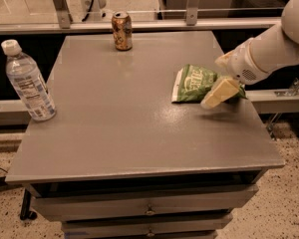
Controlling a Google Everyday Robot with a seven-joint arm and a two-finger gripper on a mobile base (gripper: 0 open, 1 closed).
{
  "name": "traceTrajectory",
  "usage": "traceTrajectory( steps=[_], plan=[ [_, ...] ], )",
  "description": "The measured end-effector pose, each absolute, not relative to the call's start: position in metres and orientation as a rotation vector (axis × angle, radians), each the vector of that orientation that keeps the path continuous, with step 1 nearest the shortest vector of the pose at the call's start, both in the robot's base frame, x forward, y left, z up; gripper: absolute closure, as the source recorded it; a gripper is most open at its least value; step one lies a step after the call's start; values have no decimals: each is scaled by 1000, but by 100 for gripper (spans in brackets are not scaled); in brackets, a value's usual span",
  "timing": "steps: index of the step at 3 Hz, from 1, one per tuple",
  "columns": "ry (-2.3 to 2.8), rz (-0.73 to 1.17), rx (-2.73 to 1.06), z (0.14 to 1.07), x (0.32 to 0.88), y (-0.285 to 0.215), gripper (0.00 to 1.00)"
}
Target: Move green jalapeno chip bag near blue plastic bottle
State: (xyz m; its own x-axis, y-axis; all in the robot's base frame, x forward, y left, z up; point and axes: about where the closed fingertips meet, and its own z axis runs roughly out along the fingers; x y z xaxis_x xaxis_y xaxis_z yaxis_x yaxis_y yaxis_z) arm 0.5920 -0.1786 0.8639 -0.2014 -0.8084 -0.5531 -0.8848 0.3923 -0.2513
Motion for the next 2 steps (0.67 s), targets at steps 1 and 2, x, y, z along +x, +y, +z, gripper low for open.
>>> traceTrajectory(
  steps=[1, 2],
  plan=[
    [2014, 195, -1430, 862, 596, -171, 41],
    [1996, 215, -1424, 862, 597, -167, 64]
  ],
)
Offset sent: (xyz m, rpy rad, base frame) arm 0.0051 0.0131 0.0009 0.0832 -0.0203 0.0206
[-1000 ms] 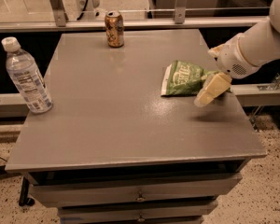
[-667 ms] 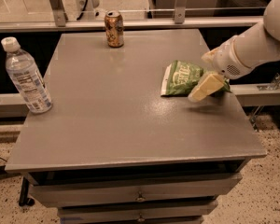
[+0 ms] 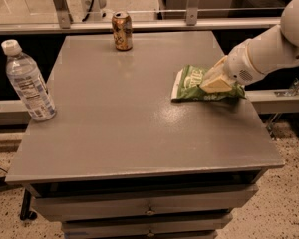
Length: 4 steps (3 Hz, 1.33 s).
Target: Move green jalapeno chip bag near blue plastic bottle
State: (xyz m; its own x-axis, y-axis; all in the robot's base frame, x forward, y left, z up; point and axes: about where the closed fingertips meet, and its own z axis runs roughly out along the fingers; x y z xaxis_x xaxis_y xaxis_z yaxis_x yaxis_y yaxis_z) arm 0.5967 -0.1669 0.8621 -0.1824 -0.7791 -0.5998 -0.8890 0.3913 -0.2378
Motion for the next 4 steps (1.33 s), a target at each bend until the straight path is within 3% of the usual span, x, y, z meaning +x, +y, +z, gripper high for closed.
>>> traceTrajectory(
  steps=[1, 2, 4],
  plan=[
    [1980, 254, -1419, 864, 595, -161, 88],
    [1920, 321, -1429, 876, 595, -136, 100],
    [1676, 540, -1536, 914, 579, -21, 100]
  ],
)
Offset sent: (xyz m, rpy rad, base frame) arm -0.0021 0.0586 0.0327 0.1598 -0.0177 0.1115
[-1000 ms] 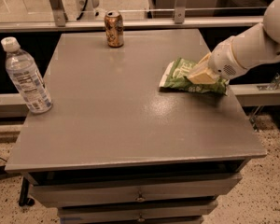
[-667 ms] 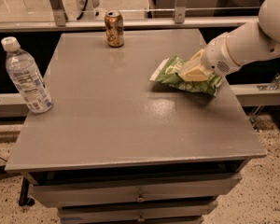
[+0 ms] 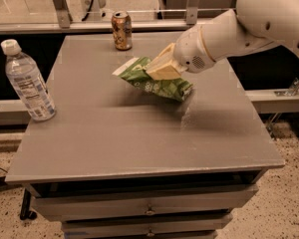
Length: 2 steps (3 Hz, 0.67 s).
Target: Move green jalapeno chip bag near blue plastic bottle
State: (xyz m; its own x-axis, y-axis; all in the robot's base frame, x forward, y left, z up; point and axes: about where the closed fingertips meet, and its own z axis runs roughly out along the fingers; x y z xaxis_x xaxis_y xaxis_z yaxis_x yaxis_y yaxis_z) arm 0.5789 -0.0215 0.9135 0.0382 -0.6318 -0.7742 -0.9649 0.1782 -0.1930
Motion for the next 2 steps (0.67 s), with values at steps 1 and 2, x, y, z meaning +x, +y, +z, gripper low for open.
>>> traceTrajectory(
  steps=[1, 2],
  plan=[
    [1515, 646, -1656, 920, 554, 48, 100],
    [1393, 723, -1743, 919, 534, 98, 100]
  ],
)
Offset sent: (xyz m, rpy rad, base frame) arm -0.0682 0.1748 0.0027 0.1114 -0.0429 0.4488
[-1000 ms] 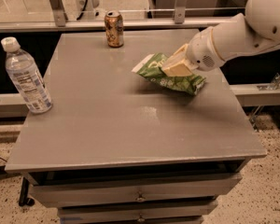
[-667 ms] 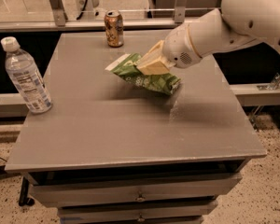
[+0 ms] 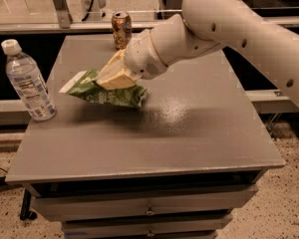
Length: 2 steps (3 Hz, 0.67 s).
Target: Move green jalapeno chip bag near blue plastic bottle
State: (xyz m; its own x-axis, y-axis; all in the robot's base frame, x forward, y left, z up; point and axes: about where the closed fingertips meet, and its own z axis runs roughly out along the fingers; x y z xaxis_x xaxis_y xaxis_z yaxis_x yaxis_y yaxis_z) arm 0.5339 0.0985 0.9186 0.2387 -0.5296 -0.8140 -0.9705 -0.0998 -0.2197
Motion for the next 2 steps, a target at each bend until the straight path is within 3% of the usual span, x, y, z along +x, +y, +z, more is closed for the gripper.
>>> traceTrajectory(
  steps=[1, 2],
  plan=[
    [1320, 779, -1799, 913, 515, 130, 100],
    [1291, 813, -1837, 906, 500, 148, 82]
  ],
)
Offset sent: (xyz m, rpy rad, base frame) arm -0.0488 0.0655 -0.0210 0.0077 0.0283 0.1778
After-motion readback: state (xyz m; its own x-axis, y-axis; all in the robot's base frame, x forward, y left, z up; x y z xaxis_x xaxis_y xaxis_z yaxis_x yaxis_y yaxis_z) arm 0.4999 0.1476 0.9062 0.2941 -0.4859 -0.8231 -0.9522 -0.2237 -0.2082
